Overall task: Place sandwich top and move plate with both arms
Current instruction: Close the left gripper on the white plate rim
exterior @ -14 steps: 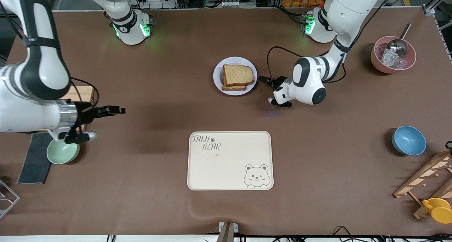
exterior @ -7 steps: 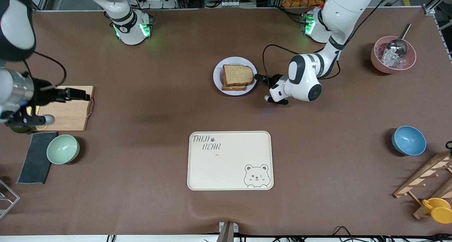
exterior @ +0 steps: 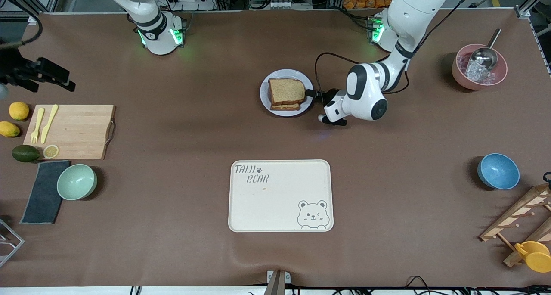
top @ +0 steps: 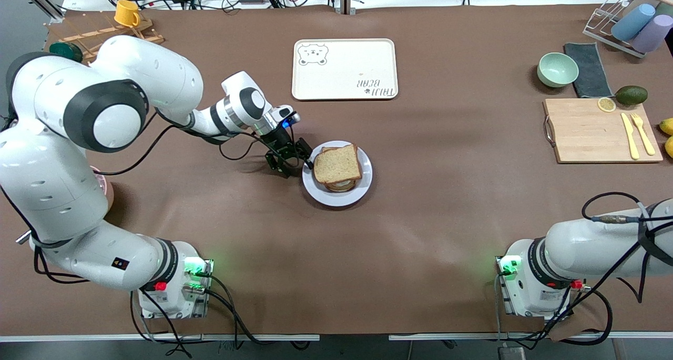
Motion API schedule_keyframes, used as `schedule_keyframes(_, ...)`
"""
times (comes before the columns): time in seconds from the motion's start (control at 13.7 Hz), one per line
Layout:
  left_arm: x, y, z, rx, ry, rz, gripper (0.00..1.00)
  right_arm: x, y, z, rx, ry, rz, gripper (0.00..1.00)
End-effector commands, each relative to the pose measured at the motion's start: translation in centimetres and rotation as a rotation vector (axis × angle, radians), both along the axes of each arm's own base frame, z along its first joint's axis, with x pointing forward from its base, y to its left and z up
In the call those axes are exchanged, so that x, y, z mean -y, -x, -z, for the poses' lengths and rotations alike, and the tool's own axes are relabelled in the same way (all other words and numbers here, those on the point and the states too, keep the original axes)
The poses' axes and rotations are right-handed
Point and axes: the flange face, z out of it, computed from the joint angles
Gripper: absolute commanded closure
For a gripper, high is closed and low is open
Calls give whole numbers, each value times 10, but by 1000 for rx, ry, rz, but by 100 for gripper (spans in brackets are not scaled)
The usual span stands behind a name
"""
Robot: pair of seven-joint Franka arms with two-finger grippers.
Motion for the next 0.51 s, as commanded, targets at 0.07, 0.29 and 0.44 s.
schedule_keyframes(0.07, 11, 5, -5, 29, 39, -13, 0, 5, -7, 8, 43, 54, 24, 0)
schedule_keyframes(0.29, 13, 9, -1, 51, 102, -5, 0, -4, -13, 23, 18, 82, 6, 0)
schedule_keyframes(0.44, 12, 10, 0, 58, 110, 8, 0, 1, -14, 27, 12, 84, 12, 0)
